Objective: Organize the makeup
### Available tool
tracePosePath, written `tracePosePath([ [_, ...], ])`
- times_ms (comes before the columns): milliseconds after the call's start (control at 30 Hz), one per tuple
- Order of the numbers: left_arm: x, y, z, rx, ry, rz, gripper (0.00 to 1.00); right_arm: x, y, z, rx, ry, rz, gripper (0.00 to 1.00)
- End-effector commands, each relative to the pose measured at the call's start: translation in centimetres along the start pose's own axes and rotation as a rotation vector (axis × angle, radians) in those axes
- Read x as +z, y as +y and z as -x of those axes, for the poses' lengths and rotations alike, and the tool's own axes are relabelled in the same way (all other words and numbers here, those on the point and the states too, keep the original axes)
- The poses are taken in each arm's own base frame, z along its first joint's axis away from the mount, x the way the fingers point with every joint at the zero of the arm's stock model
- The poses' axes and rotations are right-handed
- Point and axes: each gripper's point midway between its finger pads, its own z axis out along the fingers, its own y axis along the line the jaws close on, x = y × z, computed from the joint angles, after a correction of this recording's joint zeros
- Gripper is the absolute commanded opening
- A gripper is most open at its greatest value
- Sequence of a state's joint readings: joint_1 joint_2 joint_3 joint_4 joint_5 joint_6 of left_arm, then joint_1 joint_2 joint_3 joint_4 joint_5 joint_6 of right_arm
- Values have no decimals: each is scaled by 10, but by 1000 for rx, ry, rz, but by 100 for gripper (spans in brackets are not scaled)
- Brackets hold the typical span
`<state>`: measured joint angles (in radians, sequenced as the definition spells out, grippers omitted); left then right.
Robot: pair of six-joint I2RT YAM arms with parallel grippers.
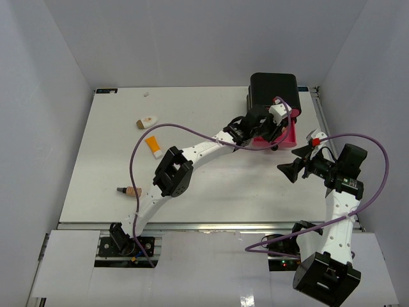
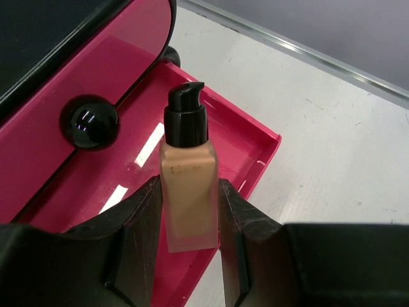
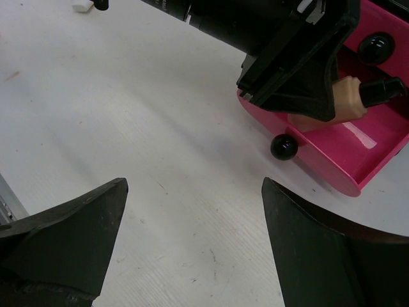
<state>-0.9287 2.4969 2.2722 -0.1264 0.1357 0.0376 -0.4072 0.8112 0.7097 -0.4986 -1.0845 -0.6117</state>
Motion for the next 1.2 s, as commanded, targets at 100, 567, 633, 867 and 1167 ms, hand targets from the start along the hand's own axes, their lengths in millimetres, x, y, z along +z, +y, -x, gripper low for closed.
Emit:
tracePosePath([
  [100,-13,-7,70,24,-161,15,58,-1,1,6,-17,-29,11,92],
  [567,-63,6,125,24,-216,110,68,-4,3,8,-21,-43,14,92],
  [633,-91,17,132,-4,-217,169,68,-3,6,9,-24,-51,25,92],
  [867,-212,56,39,-397,-54,312,76,-3,10,8,-22,-58,41,93],
  [1167,-419,120,-115,-986,111,753,90,-1,-1,-4,44,-9,0,92],
])
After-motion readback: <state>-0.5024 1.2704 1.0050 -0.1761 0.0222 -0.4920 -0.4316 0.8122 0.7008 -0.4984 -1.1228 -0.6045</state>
